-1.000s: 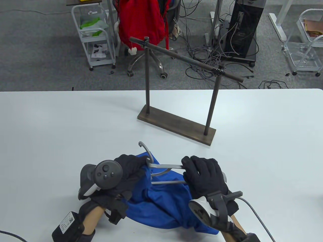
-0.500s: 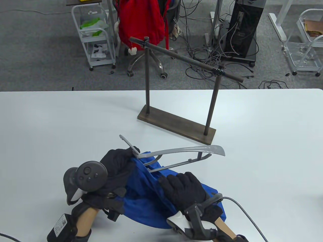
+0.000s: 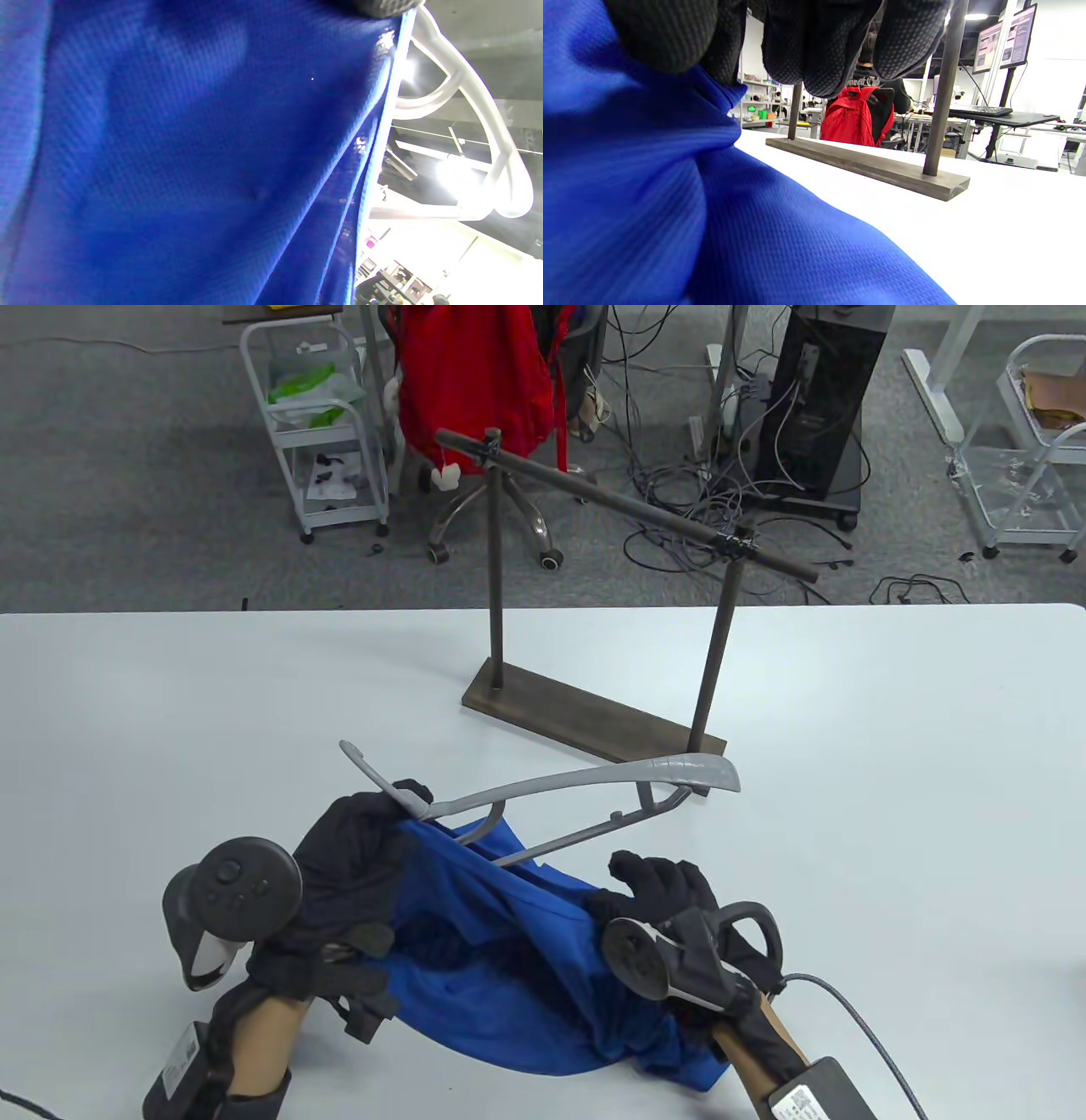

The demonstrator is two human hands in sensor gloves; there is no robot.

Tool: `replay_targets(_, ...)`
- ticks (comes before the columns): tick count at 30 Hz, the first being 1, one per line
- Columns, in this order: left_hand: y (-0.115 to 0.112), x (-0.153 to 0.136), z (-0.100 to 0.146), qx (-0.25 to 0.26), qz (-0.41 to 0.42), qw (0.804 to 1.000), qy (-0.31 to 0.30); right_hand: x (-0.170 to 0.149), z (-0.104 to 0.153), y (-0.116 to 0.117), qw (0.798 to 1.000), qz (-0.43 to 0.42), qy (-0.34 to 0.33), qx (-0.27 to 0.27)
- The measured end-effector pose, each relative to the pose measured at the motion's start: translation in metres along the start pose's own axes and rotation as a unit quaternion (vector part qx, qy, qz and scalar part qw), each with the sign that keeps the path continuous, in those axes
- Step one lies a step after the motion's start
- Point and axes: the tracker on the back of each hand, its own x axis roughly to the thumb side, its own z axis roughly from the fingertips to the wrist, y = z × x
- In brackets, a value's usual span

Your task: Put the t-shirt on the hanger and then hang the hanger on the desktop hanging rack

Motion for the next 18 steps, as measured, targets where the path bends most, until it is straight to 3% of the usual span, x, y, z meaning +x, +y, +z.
replay_targets(2, 0.001, 0.0, 0.0, 0.004, -0.007, 1.0, -0.001, 0.002, 0.002, -0.005, 1.0, 0.007, -0.016, -0.022)
replay_targets(10, 0.009, -0.022, -0.005, 0.011, 0.026, 0.999, 0.022, -0.011, 0.013, -0.027, 0.988, -0.039, 0.02, -0.147)
replay_targets(14, 0.009, -0.033, -0.009, 0.001, 0.044, 0.998, 0.037, -0.015, 0.015, -0.033, 0.99, -0.061, -0.004, -0.124)
replay_targets(18, 0.009, -0.043, -0.012, 0.011, 0.032, 0.998, 0.061, -0.016, 0.021, -0.038, 0.978, -0.143, -0.017, -0.151)
